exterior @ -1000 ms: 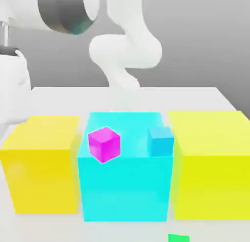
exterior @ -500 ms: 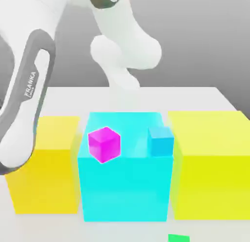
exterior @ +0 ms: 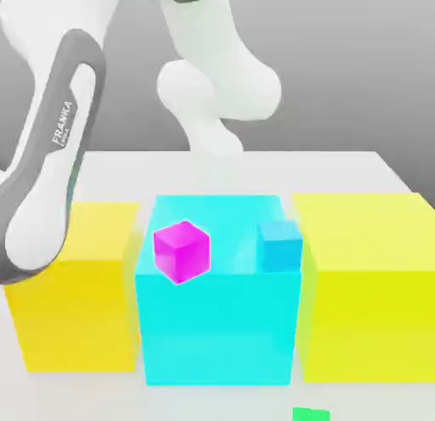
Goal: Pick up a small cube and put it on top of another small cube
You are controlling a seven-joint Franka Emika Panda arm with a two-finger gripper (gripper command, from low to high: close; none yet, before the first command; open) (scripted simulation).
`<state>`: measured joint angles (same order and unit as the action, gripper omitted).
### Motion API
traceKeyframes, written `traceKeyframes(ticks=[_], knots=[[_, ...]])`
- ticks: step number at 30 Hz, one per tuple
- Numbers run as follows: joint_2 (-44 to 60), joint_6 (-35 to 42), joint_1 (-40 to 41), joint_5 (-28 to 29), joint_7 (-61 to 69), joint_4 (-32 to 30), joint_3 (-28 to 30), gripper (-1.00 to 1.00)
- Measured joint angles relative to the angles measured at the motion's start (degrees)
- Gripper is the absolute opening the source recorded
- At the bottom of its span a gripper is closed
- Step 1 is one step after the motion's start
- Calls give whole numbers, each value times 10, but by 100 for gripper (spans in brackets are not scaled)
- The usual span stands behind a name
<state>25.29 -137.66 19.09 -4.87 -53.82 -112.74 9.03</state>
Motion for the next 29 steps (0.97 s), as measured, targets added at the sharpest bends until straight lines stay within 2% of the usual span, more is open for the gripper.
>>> traceKeyframes(ticks=[10, 21, 23, 26, 27, 29], knots=[[-210, 95, -70, 60, 26, -112, -37, -100], [-439, 201, -129, 53, 104, -234, -78, -100], [-456, 193, -136, 49, 115, -259, -82, -100], [-437, 131, -137, 47, 119, -302, -84, -100], [-432, 118, -137, 47, 120, -311, -84, 100], [-432, 118, -137, 47, 120, -311, -84, 100]])
